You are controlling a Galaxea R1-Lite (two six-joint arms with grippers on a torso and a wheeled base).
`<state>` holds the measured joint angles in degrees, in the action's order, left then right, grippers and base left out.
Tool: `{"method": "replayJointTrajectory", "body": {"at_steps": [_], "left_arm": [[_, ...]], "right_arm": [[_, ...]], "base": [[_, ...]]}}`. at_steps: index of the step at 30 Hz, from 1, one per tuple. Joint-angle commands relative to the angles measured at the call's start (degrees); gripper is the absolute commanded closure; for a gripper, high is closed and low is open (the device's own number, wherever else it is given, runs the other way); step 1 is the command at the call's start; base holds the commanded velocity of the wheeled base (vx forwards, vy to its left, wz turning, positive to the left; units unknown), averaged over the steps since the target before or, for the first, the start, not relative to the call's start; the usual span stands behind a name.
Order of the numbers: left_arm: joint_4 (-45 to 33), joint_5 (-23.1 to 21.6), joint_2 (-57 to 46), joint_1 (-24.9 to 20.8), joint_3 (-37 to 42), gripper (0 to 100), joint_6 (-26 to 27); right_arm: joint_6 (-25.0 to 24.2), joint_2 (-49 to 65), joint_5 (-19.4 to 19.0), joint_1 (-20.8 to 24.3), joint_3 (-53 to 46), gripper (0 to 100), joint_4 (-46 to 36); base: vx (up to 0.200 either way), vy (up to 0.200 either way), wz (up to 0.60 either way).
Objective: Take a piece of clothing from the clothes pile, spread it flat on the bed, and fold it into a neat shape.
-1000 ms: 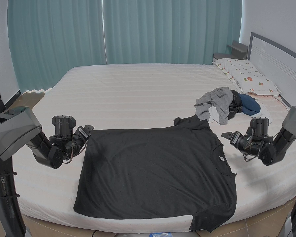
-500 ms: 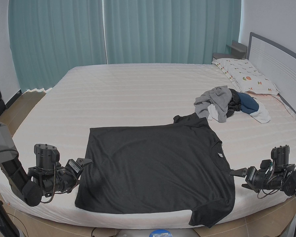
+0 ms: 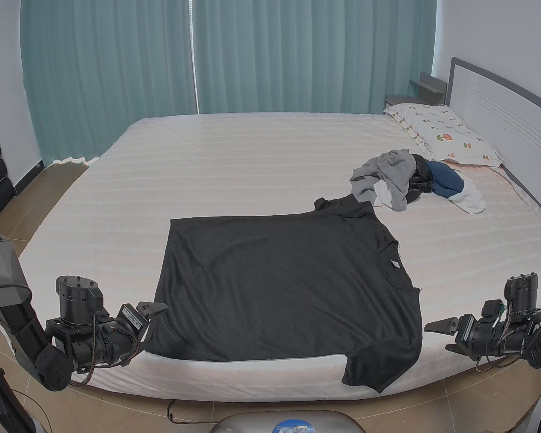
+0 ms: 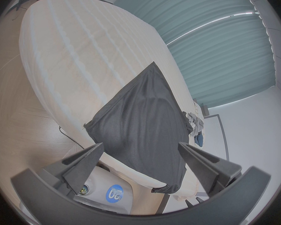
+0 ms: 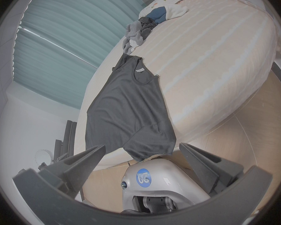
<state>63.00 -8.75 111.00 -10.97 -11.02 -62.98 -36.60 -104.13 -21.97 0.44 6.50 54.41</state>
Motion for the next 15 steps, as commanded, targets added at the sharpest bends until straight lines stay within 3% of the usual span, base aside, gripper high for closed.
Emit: {"method": "replayJointTrajectory", "body": {"at_steps": [1,10,15], "left_arm": [[0.02,-0.12,0.89,0.07,-0.23,0,-0.04],[0.02,-0.92,0.71,-0.28,-0.05,0,-0.57],[0.02,-0.74,0.71,0.16,-0.23,0,-0.57]], "right_arm": [[0.03,-0.11,-0.01,0.26,-0.08,0,0.0],[0.39,-0.19,0.26,1.14,1.06,0,0.0],[0.21,-1.16,0.52,3.96,3.35,0,0.0]], "base": [[0.0,-0.2,0.0],[0.0,-0.2,0.0],[0.0,-0.16,0.0]]}}
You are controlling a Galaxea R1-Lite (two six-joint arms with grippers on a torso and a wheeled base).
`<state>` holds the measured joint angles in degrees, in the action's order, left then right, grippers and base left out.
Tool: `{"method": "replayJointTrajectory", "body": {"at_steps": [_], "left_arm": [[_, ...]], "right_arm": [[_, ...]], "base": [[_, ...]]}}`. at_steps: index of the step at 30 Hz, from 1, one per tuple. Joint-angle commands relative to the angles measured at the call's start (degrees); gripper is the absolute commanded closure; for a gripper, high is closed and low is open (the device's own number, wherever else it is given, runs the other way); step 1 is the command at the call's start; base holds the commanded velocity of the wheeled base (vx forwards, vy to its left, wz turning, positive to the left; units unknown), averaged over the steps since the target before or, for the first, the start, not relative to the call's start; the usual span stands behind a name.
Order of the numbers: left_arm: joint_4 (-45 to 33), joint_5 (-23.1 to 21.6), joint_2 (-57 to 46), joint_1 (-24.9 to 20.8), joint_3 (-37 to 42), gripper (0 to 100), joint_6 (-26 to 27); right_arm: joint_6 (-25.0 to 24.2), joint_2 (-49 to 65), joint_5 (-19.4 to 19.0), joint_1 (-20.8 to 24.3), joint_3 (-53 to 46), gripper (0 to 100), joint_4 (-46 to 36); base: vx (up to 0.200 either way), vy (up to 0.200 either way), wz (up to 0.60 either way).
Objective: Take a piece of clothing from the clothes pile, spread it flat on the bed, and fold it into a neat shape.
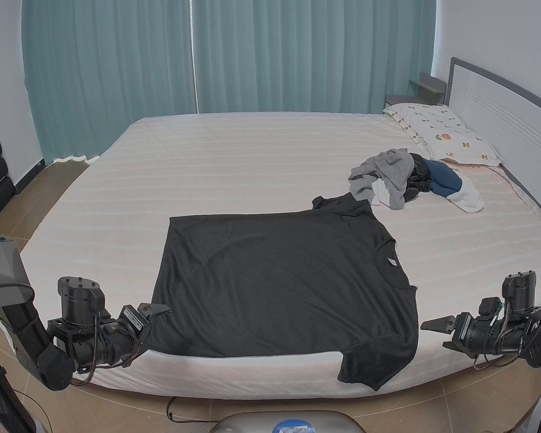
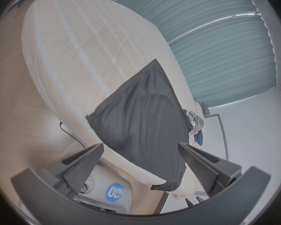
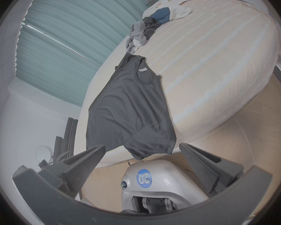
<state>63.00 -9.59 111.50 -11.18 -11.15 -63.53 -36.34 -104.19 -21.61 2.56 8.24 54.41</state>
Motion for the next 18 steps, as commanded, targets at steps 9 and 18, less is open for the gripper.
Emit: {"method": "replayJointTrajectory", "body": {"at_steps": [9,18], "left_arm": [[-0.6,-0.43,0.65,8.01,1.49,0,13.34],[-0.51,-11.24,7.42,16.89,0.96,0,27.05]], "right_arm": [[-0.75,-3.56,-0.27,3.77,5.21,0,0.09],[-0.13,-7.43,-0.27,3.68,4.5,0,0.09]], "base": [[0.0,0.0,0.0],[0.0,0.0,0.0]]}}
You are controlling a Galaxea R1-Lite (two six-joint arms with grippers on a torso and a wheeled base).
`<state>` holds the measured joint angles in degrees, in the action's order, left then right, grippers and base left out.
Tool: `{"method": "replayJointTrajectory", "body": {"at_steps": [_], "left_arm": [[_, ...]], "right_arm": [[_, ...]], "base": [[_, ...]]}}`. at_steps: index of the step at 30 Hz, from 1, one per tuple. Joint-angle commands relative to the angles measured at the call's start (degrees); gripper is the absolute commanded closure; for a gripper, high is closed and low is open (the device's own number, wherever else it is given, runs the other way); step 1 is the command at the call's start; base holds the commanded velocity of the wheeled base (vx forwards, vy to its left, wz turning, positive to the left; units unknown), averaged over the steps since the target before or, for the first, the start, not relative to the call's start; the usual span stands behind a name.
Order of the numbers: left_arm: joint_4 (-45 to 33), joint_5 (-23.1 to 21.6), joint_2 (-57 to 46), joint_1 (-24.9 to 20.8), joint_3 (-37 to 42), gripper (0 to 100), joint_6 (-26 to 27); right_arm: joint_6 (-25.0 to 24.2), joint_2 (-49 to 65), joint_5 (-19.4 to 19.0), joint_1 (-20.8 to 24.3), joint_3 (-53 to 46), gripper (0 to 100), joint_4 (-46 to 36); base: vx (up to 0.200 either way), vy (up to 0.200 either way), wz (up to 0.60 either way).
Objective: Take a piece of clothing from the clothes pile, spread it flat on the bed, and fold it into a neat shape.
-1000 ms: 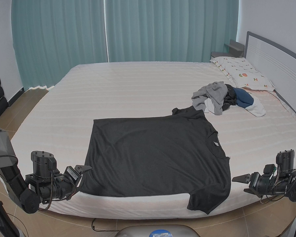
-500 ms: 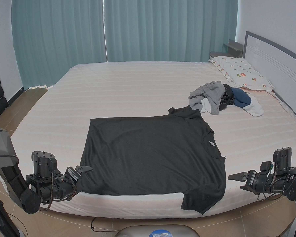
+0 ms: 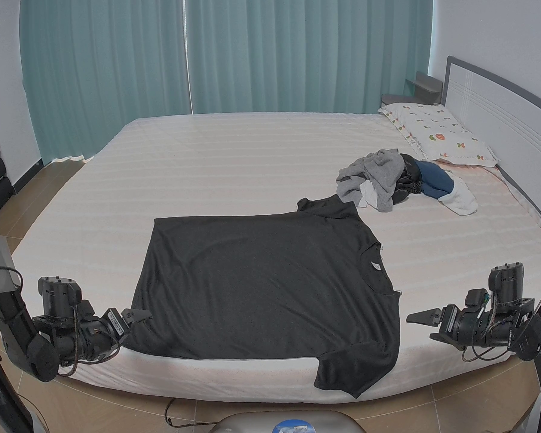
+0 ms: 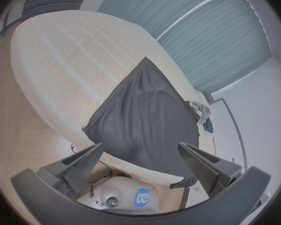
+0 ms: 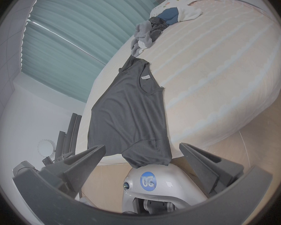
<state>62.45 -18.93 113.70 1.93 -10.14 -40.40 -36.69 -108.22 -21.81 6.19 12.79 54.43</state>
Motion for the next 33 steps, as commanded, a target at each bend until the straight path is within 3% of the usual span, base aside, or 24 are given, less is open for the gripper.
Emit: {"method": "replayJointTrajectory", "body": {"at_steps": [1,9,33], "left_arm": [[0.04,-1.9,6.09,3.87,-0.14,0,4.89],[-0.14,-1.72,11.54,4.23,-3.48,0,10.78],[-0.31,1.44,14.27,3.87,-8.31,0,11.31]], "right_arm": [[0.13,-3.58,0.01,0.05,-0.04,0,0.06],[0.22,-3.32,-0.08,-0.13,-0.66,0,0.06],[0.13,-3.05,0.19,-0.48,-1.01,0,2.43]], "base": [[0.0,0.0,0.0],[0.0,0.0,0.0],[0.0,0.0,0.0]]}}
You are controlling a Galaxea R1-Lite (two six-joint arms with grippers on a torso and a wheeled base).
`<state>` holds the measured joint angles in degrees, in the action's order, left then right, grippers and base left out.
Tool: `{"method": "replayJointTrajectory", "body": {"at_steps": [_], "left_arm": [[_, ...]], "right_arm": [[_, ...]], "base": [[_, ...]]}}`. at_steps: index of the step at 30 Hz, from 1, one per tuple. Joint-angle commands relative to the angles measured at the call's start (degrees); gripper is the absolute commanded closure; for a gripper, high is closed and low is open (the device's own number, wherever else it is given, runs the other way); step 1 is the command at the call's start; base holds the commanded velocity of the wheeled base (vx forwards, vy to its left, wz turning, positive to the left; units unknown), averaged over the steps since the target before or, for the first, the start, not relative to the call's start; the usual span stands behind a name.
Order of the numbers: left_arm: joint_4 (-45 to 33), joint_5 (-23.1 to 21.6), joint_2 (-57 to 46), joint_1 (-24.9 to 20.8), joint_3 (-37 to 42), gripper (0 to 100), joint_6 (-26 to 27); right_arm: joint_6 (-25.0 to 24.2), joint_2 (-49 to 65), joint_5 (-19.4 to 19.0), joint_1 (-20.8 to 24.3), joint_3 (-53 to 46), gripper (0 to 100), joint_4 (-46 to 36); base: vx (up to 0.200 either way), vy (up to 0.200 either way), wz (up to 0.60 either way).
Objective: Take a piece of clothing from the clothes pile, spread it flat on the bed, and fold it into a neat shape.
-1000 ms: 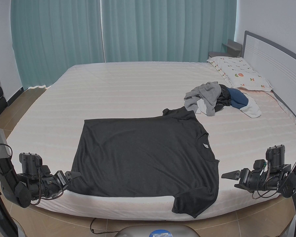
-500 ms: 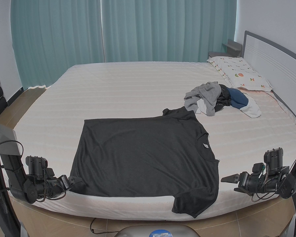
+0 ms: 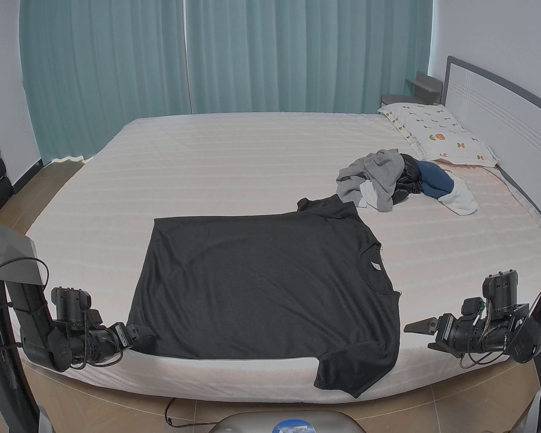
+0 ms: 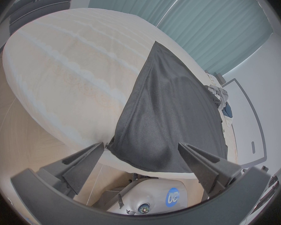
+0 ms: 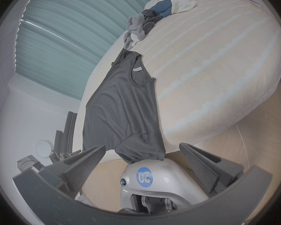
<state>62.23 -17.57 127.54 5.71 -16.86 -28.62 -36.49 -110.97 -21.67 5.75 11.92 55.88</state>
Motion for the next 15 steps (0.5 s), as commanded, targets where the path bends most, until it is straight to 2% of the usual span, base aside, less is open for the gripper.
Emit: {"method": "replayJointTrajectory", "body": {"at_steps": [1,5,15], "left_arm": [[-0.18,0.08,0.52,0.1,-2.21,0,-1.08],[-1.41,0.08,0.08,0.01,-4.06,0,-4.6],[-3.79,0.16,-0.45,-0.17,-2.83,0,-4.86]], "right_arm": [[-0.16,-0.56,0.05,-0.04,-0.5,0,1.86],[-0.6,-1.18,0.05,-0.04,-1.38,0,4.59],[-0.6,-2.23,0.05,-0.22,-1.81,0,5.91]], "base": [[0.0,0.0,0.0],[0.0,0.0,0.0],[0.0,0.0,0.0]]}}
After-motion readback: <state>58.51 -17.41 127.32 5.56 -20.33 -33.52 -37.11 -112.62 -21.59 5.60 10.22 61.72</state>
